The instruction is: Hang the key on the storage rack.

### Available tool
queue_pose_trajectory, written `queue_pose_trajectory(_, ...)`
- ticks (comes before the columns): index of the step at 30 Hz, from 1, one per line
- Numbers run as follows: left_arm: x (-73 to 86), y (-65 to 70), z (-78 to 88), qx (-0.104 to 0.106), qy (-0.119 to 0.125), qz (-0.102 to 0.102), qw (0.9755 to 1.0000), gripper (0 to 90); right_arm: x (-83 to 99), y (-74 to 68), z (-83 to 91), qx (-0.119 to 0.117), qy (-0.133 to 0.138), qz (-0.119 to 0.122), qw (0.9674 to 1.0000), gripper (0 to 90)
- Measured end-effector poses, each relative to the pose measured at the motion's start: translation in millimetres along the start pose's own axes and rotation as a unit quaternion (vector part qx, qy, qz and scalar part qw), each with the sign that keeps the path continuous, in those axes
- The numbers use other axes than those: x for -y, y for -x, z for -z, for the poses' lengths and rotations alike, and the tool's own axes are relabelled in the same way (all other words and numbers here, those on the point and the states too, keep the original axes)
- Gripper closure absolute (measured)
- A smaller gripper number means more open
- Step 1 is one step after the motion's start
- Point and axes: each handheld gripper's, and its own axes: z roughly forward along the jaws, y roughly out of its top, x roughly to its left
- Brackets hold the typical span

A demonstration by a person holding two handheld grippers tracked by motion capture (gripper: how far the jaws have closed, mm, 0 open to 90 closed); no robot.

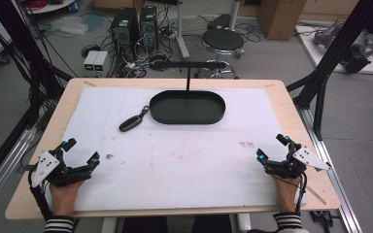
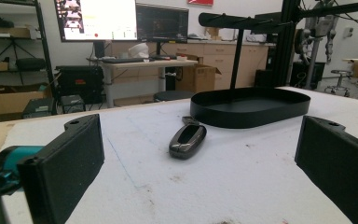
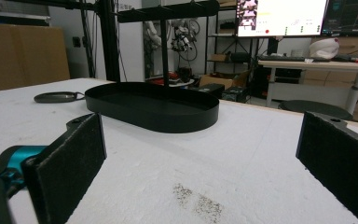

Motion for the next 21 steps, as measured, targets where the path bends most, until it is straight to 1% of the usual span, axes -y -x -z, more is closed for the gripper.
queue_pose_trajectory(3, 0.0, 0.3, -0.1, 0.001, 0.0, -0.002, 1.0, 1.7, 0.1, 0.3, 0.2, -0.001, -0.001, -0.003, 1.0, 0.4)
queue_pose_trajectory(4, -0.1, 0.5, -0.2, 0.001, -0.001, -0.002, 1.0, 1.7, 0.0, 0.0, 0.0, 0.0, 0.0, -0.001, 1.0, 0.4)
queue_pose_trajectory(6, -0.2, -0.3, -0.6, 0.001, -0.001, 0.003, 1.0, 1.7, 0.0, -0.3, -0.1, -0.001, -0.001, 0.002, 1.0, 0.4)
queue_pose_trajectory(10, -0.2, -0.8, -0.4, 0.001, -0.001, 0.004, 1.0, 2.0, 0.0, -0.4, 0.0, 0.001, -0.002, 0.006, 1.0, 0.4)
queue_pose_trajectory(16, -0.3, -0.2, -0.8, 0.002, 0.0, 0.003, 1.0, 2.0, 0.1, 0.0, -0.2, 0.0, 0.001, 0.002, 1.0, 0.4)
queue_pose_trajectory(18, -0.7, -1.8, -0.9, 0.009, -0.004, 0.009, 0.9999, 2.0, 0.1, -0.6, -0.3, 0.0, 0.001, 0.001, 1.0, 0.4)
queue_pose_trajectory(20, -1.7, -4.2, -2.4, 0.018, -0.013, 0.016, 0.9996, 2.0, 0.0, 0.1, -0.3, 0.0, 0.001, 0.001, 1.0, 0.4)
queue_pose_trajectory(21, -2.2, -4.4, -3.3, 0.019, -0.018, 0.017, 0.9995, 2.0, 0.0, 0.1, -0.3, 0.0, 0.001, 0.001, 1.0, 0.4)
